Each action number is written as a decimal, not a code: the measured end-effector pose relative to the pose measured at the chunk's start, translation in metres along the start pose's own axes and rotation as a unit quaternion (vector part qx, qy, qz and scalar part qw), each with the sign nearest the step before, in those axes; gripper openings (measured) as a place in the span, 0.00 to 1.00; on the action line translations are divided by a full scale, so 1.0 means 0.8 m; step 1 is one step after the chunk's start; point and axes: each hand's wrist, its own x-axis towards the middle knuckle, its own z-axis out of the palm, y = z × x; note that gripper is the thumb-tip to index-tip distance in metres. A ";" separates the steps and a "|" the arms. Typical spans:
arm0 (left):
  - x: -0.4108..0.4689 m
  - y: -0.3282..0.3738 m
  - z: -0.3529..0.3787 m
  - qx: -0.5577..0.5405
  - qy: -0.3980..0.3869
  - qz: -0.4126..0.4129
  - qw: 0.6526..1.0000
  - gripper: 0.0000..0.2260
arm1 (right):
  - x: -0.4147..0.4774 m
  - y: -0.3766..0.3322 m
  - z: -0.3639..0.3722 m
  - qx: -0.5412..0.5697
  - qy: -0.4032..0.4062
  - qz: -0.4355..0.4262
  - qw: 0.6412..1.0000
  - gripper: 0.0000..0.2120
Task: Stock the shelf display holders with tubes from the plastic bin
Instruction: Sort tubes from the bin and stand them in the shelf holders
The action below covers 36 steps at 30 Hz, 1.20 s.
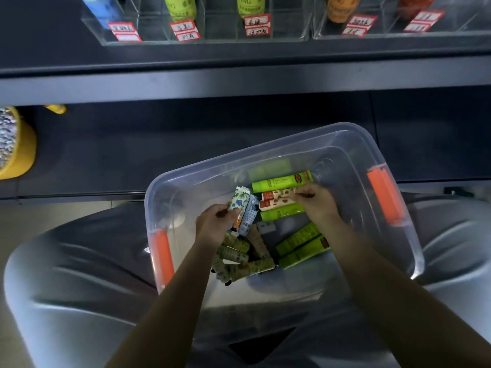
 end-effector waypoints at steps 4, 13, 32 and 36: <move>-0.017 0.003 0.002 -0.052 0.004 0.003 0.999 0.16 | -0.003 -0.011 -0.001 0.061 0.009 0.033 0.998 0.11; -0.071 0.032 -0.023 -0.240 0.001 -0.003 0.971 0.12 | -0.065 -0.061 -0.039 0.205 -0.012 -0.010 0.979 0.02; -0.218 0.182 -0.052 -0.285 -0.088 0.233 0.926 0.06 | -0.235 -0.181 -0.209 0.372 0.063 -0.325 0.867 0.11; -0.234 0.221 -0.051 -0.246 -0.104 0.278 0.923 0.11 | -0.238 -0.206 -0.247 0.359 0.090 -0.375 0.850 0.13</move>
